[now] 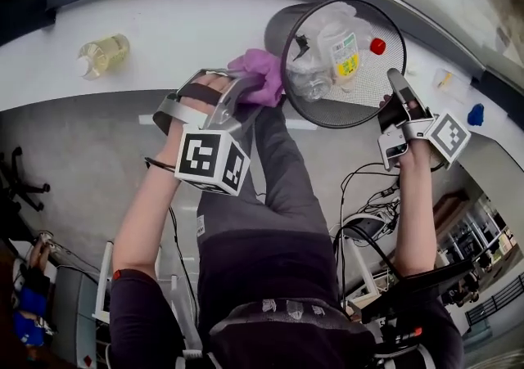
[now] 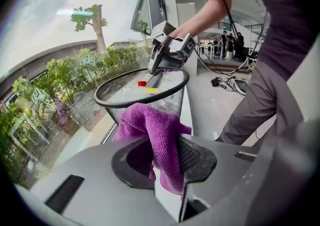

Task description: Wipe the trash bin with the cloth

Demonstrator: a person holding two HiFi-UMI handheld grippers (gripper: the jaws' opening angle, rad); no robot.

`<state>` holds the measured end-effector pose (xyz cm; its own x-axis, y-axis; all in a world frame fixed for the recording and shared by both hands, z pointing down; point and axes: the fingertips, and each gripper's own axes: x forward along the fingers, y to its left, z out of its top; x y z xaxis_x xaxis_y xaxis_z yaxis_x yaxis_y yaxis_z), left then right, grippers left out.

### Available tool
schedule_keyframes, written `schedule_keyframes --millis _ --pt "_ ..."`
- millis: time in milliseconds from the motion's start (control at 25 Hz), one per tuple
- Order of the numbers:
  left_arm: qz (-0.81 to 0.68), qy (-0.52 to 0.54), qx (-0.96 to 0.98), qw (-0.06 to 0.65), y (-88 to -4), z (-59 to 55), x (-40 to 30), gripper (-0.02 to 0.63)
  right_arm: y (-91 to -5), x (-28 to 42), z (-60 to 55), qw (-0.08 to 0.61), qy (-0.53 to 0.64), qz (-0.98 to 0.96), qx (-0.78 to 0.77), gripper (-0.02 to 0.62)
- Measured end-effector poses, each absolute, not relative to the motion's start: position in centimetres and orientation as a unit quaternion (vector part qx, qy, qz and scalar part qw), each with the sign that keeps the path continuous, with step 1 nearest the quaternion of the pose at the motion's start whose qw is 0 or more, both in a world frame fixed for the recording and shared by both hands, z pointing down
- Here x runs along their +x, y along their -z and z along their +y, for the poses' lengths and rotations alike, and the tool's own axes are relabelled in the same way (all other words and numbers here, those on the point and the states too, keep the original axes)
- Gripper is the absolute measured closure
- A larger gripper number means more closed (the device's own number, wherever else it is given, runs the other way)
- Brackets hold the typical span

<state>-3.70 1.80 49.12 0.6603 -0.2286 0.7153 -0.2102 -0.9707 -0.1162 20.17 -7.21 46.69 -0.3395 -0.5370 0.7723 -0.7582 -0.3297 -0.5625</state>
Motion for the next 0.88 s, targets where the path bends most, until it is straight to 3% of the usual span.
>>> schedule_keyframes --millis 360,560,680,760,880 --pt "0.216 0.364 -0.903 -0.072 -49.0 0.4 -2.3 0.518 -47.3 18.5 -4.9 0.060 -0.643 -0.561 0.519 0.526" --pt "0.256 0.368 -0.891 -0.075 -48.5 -3.2 -3.5 0.518 -47.3 18.2 -2.7 0.044 -0.670 -0.572 0.471 0.504" --pt "0.241 0.394 -0.886 -0.041 -48.6 -4.2 -3.4 0.518 -46.7 17.9 -3.1 0.085 -0.627 -0.630 0.450 0.491" --pt "0.236 0.402 -0.884 -0.030 -48.5 -4.5 -3.4 0.518 -46.0 17.8 -3.8 0.115 -0.585 -0.674 0.436 0.411" --pt "0.242 0.407 -0.880 -0.032 -48.6 -4.6 -3.6 0.518 -44.4 18.8 -5.5 0.137 -0.527 -0.719 0.431 0.406"
